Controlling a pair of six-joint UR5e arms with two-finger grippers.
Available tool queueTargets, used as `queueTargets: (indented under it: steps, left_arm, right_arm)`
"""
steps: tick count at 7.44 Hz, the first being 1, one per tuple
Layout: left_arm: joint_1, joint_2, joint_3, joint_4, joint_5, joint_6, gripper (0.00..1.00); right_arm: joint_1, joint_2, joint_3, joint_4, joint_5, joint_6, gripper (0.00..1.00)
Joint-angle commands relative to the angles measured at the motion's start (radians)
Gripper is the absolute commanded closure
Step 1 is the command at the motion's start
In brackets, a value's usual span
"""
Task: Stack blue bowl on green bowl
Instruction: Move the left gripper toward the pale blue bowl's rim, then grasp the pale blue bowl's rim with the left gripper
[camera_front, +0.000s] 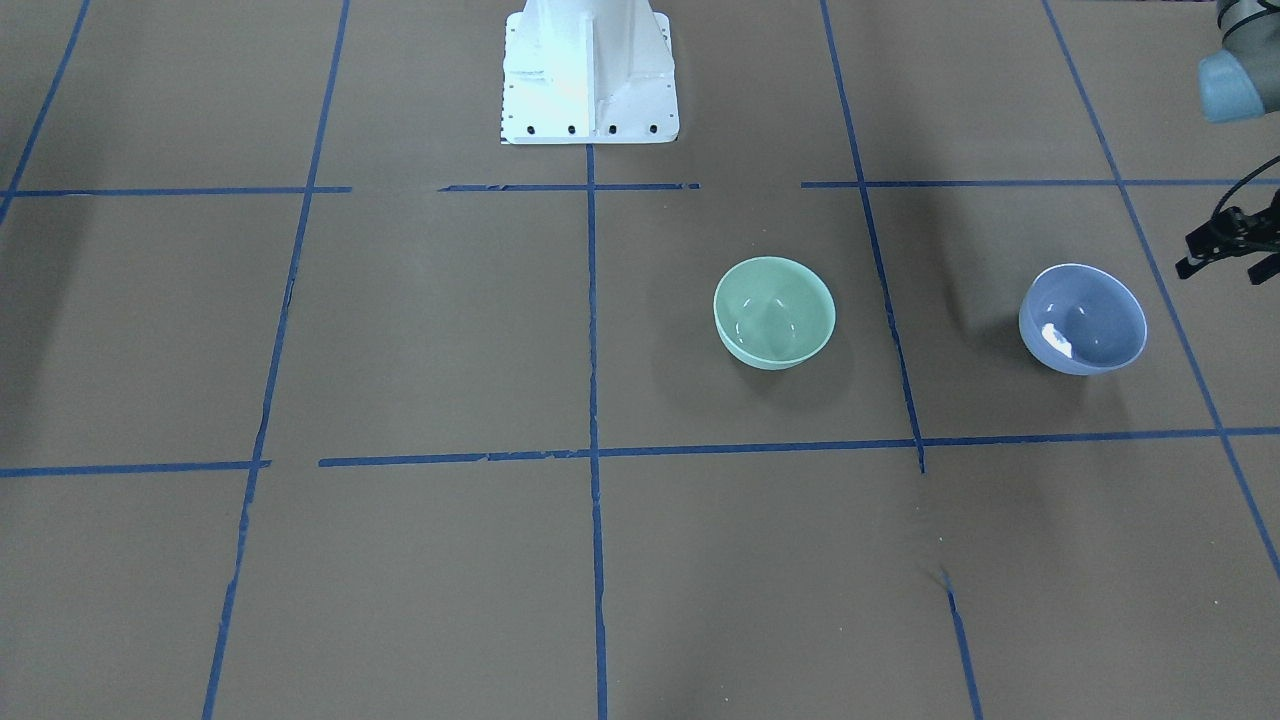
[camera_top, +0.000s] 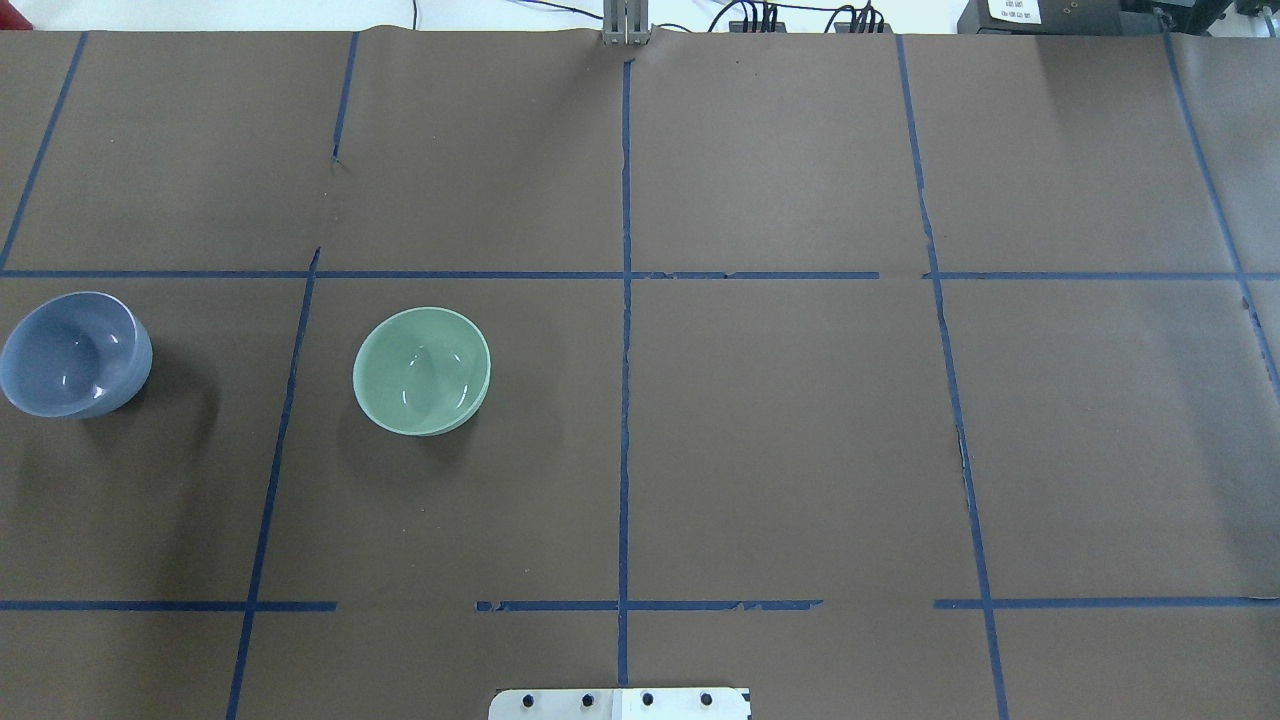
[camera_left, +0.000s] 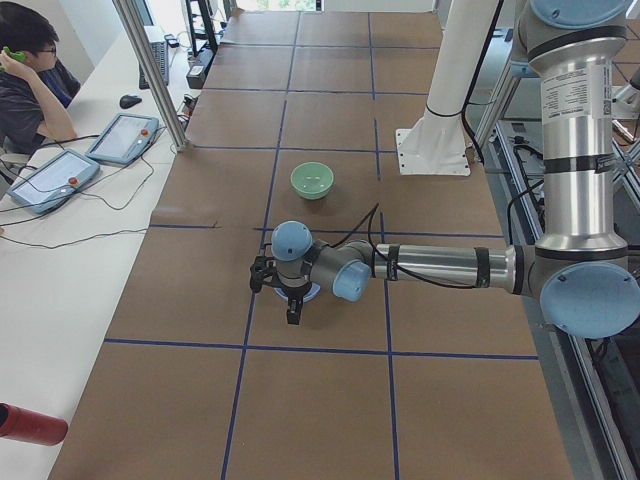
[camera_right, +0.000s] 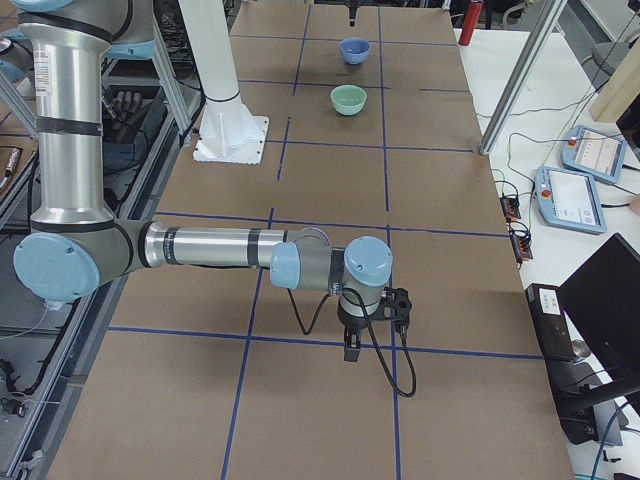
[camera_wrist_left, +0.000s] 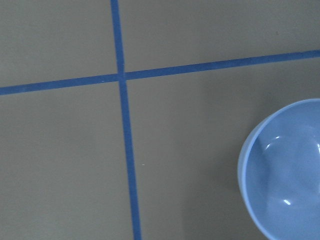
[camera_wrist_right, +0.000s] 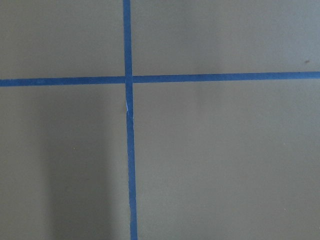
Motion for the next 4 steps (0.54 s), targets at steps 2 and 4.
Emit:
queueTargets:
  steps: [2,4]
  left_arm:
    - [0.094,-0.008,0.074,-0.152,0.104,-0.188,0.01]
    - [0.099,-0.009,0.079,-0.163,0.098,-0.194,0.46]
  right_arm:
    - [-0.001,0.000,0.000,0.000,0.000,0.000,0.00]
    - [-0.001,0.001,0.000,0.000,0.000,0.000,0.00]
